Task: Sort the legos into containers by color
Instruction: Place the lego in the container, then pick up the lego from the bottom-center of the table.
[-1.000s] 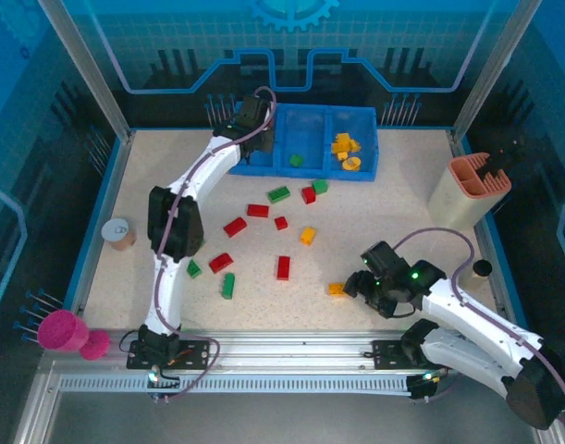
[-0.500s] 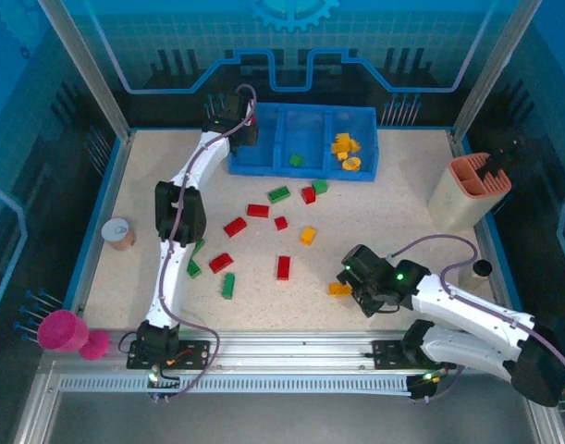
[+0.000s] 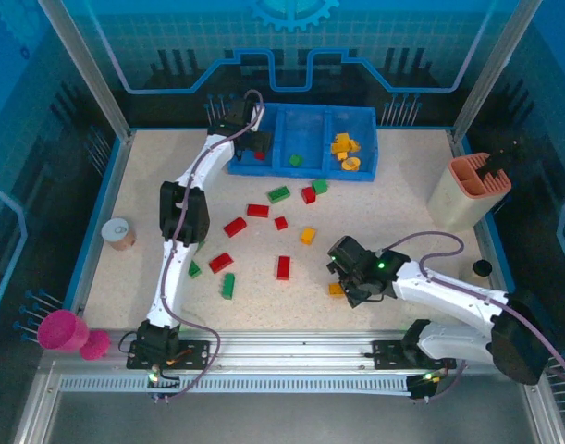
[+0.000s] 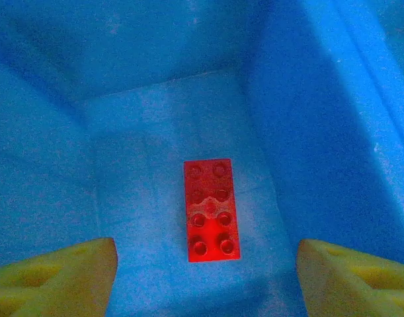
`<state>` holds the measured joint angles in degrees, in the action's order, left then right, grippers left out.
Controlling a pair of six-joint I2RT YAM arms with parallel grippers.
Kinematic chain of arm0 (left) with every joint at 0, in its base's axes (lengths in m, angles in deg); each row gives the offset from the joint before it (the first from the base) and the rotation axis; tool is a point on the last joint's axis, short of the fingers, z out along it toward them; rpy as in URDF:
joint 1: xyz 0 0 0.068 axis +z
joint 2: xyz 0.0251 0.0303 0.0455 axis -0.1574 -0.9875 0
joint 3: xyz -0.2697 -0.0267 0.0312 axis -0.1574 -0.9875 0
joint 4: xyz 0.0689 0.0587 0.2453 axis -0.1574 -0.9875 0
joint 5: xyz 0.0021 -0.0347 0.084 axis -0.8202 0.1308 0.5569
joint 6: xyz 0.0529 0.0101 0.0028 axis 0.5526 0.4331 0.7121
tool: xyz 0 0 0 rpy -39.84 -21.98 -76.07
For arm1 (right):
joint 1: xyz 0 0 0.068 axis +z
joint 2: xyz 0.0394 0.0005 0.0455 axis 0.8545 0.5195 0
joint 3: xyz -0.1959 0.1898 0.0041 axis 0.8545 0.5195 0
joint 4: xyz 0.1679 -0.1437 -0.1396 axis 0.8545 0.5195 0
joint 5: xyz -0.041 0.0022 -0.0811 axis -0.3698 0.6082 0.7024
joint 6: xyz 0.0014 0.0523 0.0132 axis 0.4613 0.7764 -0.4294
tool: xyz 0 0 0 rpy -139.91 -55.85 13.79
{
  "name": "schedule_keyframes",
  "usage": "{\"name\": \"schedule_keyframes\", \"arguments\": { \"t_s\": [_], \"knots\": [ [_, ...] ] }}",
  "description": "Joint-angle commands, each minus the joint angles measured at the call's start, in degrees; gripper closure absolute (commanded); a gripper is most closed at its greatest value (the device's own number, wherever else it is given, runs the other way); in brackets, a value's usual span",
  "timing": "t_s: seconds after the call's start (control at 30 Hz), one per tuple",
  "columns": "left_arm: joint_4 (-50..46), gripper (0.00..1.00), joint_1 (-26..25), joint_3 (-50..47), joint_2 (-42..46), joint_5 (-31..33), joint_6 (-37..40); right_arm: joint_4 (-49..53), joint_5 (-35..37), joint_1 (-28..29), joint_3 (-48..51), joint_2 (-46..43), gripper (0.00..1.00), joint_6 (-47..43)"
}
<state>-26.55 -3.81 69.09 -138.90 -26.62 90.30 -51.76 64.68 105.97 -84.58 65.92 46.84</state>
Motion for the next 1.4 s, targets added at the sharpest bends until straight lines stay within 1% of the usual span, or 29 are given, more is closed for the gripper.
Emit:
{"name": "schedule_keyframes", "arguments": {
  "t_s": [0.0, 0.1, 0.17, 0.27, 0.47, 0.63, 0.73, 0.77, 0.87, 0.9, 1.0, 1.1, 1.17, 1.27, 1.37],
  "knots": [
    [0.73, 0.26, 0.12, -1.39, 8.57, -3.05, 2.18, -0.22, 0.60, 0.90, -0.85, 1.29, 0.26, 3.65],
    [0.42, 0.25, 0.12, -2.97, 12.76, -4.37, 3.21, -3.46, 1.33, 0.28, 1.09, 1.31, 0.26, 5.34],
    [-0.75, 0.25, 0.12, -3.06, 15.16, -5.09, 3.91, -3.49, 1.59, -0.26, 1.57, 1.55, 0.26, 5.61],
    [-2.83, 0.25, 0.21, -2.26, 18.04, -5.89, 4.82, -5.63, -0.37, -1.21, 2.40, 2.81, 0.26, 5.40],
    [-5.28, 0.23, 0.38, -1.08, 23.00, -6.32, 5.42, -5.30, -3.56, -0.66, 2.25, 5.87, 0.25, 5.14],
    [-7.67, 0.22, 0.38, -2.13, 27.31, -5.09, 6.14, -4.47, -2.77, -1.19, 4.66, 5.09, 0.26, 6.29],
    [-7.80, 0.22, 0.38, -4.42, 30.82, -4.57, 6.21, -5.06, -2.73, -2.98, 5.56, 4.82, 0.32, 3.92],
    [-7.81, 0.21, 0.38, -5.11, 31.95, -4.21, 6.24, -5.35, -2.89, -3.95, 5.65, 5.07, 0.36, 2.81],
    [-7.72, 0.21, 0.38, -7.55, 35.30, -3.58, 6.22, -6.66, -3.59, -6.19, 5.54, 6.37, 0.50, -1.66],
    [-7.66, 0.20, 0.38, -8.62, 36.48, -3.27, 6.24, -7.36, -3.97, -6.67, 5.41, 6.96, 0.53, -3.26],
    [-7.73, 0.19, 0.38, -11.96, 40.60, -1.76, 5.95, -9.46, -5.44, -7.68, 5.06, 9.23, 0.58, -7.11],
    [-8.63, 0.18, 0.32, -15.29, 44.88, 0.06, 5.82, -12.40, -7.06, -7.81, 4.56, 12.30, 0.57, -11.10],
    [-8.93, 0.17, 0.03, -16.70, 47.45, 2.68, 5.67, -14.45, -8.52, -7.88, 3.97, 14.99, 0.58, -13.65],
    [-10.90, 0.17, 0.38, -17.97, 51.00, 3.45, 2.57, -17.31, -9.82, -7.85, 3.35, 18.71, 0.66, -16.13],
    [-11.24, 0.17, 0.38, -22.78, 55.87, 3.56, 2.34, -19.53, -10.31, -8.60, 3.25, 20.20, 0.72, -17.90]
  ]
}}
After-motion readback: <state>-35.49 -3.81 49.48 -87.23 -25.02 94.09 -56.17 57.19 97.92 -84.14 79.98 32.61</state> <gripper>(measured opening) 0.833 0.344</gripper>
